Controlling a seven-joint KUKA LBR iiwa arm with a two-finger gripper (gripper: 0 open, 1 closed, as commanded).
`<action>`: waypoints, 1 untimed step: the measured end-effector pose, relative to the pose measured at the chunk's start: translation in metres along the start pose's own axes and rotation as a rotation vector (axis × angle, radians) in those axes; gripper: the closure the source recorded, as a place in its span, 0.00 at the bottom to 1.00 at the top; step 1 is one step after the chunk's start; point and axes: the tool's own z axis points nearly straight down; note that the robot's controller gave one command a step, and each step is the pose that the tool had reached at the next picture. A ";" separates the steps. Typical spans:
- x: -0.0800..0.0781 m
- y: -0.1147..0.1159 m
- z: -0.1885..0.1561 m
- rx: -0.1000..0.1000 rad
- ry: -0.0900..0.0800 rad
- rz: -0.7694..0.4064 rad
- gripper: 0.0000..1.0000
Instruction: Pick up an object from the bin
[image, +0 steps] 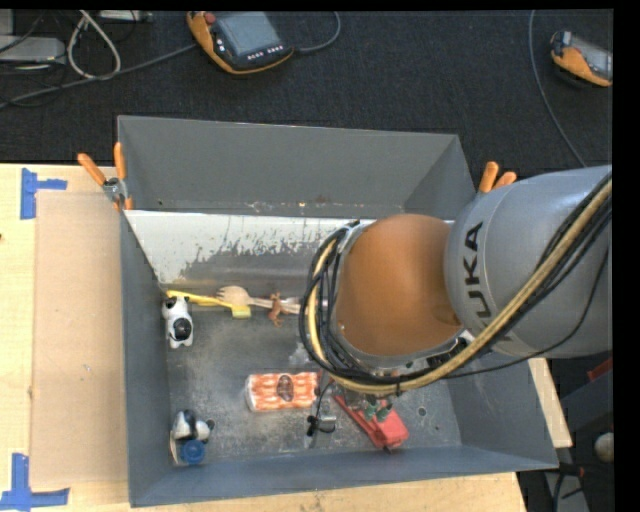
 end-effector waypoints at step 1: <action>-0.002 -0.001 -0.004 -0.001 -0.008 0.004 0.00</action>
Offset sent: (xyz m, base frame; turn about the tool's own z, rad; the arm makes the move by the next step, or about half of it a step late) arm 0.0433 -0.0634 -0.0982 -0.2974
